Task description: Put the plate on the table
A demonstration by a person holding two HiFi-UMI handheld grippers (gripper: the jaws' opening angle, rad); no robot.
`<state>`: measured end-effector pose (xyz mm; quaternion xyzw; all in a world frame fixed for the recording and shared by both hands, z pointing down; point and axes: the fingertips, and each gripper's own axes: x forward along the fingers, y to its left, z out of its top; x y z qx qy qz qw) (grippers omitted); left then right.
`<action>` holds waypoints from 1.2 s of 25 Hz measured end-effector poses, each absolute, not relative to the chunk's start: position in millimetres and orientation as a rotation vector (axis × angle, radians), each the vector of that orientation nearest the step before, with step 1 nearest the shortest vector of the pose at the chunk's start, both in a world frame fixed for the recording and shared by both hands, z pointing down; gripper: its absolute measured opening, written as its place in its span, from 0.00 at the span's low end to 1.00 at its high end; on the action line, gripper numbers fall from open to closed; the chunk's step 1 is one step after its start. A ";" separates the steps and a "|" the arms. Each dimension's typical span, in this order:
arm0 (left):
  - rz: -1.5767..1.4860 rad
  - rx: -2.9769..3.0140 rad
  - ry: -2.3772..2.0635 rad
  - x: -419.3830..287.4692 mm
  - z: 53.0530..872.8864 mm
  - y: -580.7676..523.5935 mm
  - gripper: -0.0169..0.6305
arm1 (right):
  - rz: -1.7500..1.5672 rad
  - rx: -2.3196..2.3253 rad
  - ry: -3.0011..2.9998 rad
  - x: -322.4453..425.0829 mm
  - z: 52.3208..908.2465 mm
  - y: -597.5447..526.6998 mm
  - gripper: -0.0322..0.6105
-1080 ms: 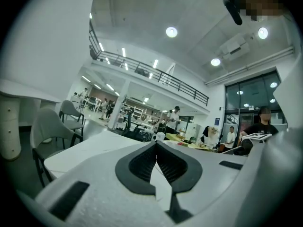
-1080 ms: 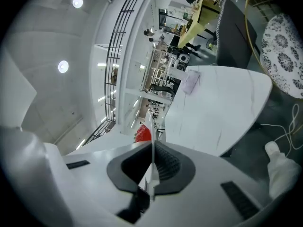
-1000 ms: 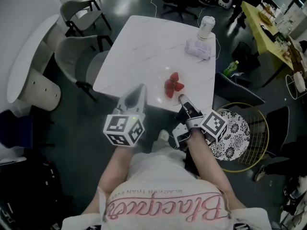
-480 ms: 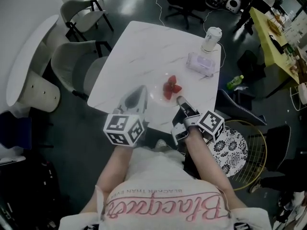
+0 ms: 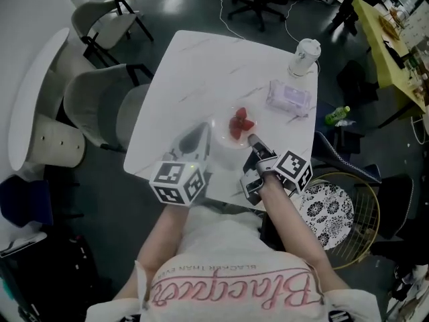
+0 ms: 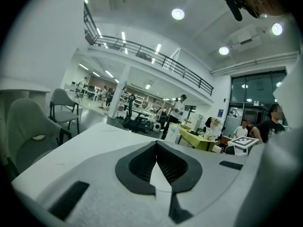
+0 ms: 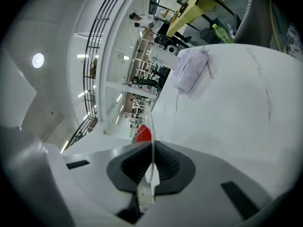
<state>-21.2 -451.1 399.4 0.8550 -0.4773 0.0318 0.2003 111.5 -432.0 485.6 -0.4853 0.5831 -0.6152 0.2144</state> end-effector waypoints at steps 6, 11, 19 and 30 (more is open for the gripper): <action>0.148 2.379 -1.279 -26.4 425.9 -502.1 0.03 | -1.755 -1.390 1.556 100.4 521.2 -480.3 0.07; 0.191 2.338 -1.263 -32.6 452.1 -528.5 0.03 | -1.743 -1.408 1.584 91.9 554.4 -512.3 0.07; 0.214 2.292 -1.237 -33.0 480.4 -551.2 0.03 | -1.741 -1.433 1.634 83.8 586.5 -539.0 0.07; 0.248 2.237 -1.245 -42.6 508.3 -560.3 0.03 | -1.806 -1.649 1.667 90.3 616.0 -525.2 0.07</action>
